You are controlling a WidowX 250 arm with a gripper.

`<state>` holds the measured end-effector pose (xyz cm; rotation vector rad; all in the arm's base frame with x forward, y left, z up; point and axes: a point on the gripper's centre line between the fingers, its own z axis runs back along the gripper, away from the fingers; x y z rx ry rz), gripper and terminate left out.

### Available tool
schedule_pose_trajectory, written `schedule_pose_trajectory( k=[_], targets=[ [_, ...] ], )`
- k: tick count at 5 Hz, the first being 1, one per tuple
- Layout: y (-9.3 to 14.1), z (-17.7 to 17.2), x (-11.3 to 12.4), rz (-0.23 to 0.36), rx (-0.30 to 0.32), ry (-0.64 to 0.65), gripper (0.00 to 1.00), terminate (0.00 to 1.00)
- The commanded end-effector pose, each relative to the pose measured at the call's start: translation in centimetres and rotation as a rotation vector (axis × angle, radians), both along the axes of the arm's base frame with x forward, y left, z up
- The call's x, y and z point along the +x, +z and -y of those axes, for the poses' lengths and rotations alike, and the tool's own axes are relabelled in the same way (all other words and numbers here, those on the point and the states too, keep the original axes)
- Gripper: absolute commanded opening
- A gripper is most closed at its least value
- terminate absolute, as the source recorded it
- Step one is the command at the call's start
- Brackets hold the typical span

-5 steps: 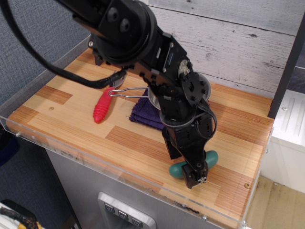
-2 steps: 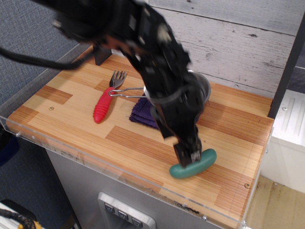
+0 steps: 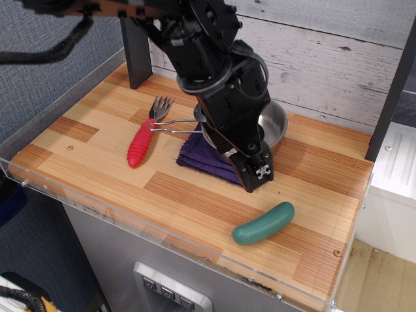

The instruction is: Move cucumber to lower right corner

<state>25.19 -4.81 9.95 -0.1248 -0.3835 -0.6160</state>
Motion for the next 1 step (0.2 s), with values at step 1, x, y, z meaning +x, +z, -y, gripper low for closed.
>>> schedule_pose_trajectory(
  k=[1],
  targets=[
    [1.08,-0.76,-1.46,0.036,-0.006,0.005,1.00,1.00]
  ],
)
